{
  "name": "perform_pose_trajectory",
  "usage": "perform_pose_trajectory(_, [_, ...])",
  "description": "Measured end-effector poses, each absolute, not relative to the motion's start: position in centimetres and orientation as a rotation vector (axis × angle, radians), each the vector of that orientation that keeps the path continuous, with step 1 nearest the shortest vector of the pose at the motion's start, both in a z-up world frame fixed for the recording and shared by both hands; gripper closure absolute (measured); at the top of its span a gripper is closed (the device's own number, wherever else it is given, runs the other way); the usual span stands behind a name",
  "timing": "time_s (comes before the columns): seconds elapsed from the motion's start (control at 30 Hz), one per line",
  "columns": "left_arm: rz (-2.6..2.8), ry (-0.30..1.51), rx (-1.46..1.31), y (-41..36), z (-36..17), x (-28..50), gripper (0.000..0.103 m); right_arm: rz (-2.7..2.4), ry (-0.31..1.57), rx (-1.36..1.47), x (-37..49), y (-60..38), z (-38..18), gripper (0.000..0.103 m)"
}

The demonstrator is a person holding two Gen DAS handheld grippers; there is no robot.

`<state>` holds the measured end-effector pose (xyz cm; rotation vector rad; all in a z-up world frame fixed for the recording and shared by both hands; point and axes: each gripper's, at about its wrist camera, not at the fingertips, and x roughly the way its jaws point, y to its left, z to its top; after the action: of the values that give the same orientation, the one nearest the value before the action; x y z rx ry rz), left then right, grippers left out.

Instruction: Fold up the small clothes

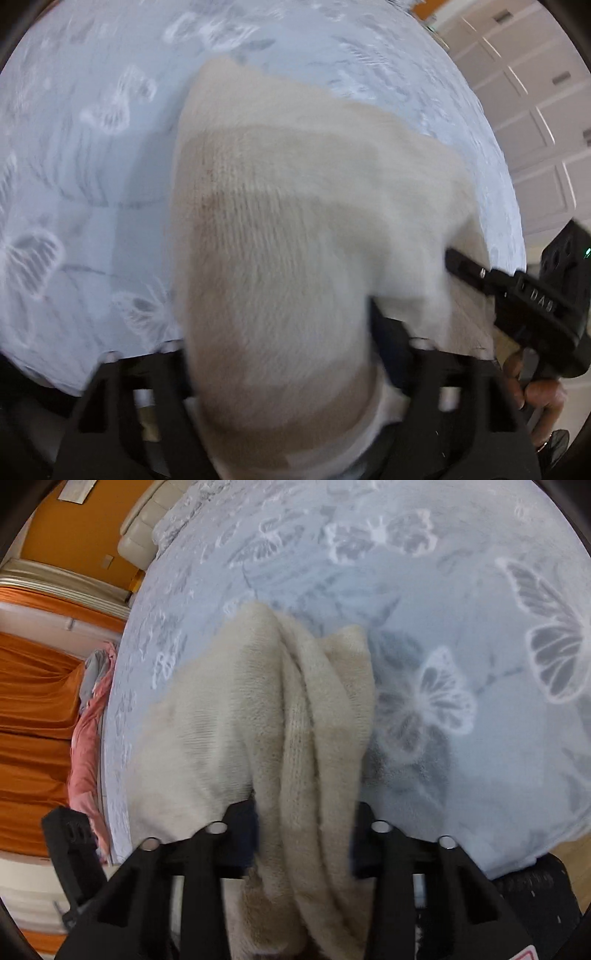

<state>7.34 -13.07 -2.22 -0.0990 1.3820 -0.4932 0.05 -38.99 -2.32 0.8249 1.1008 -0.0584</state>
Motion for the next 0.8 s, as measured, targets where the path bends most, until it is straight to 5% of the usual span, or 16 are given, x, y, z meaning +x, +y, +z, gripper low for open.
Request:
perform_pose_trajectory(0.2, [-0.534,1.319,0.06,-15.2,1.5,6.2,0.048,-0.114,1.053,0.828,-2.2,-39.4,-1.0,0.072])
perform_pose_trajectory(0.67, [-0.471,1.349,0.186,-16.8,-1.9,6.3,0.042,-0.121,1.11,0.91,-2.8,-39.8,-5.5,0.063])
perform_pose_trajectory(0.8, [-0.493,1.342,0.187,-16.8,-0.6,5.8,0.05,-0.095,1.072,0.885,-3.5,-39.6,-3.8,0.07])
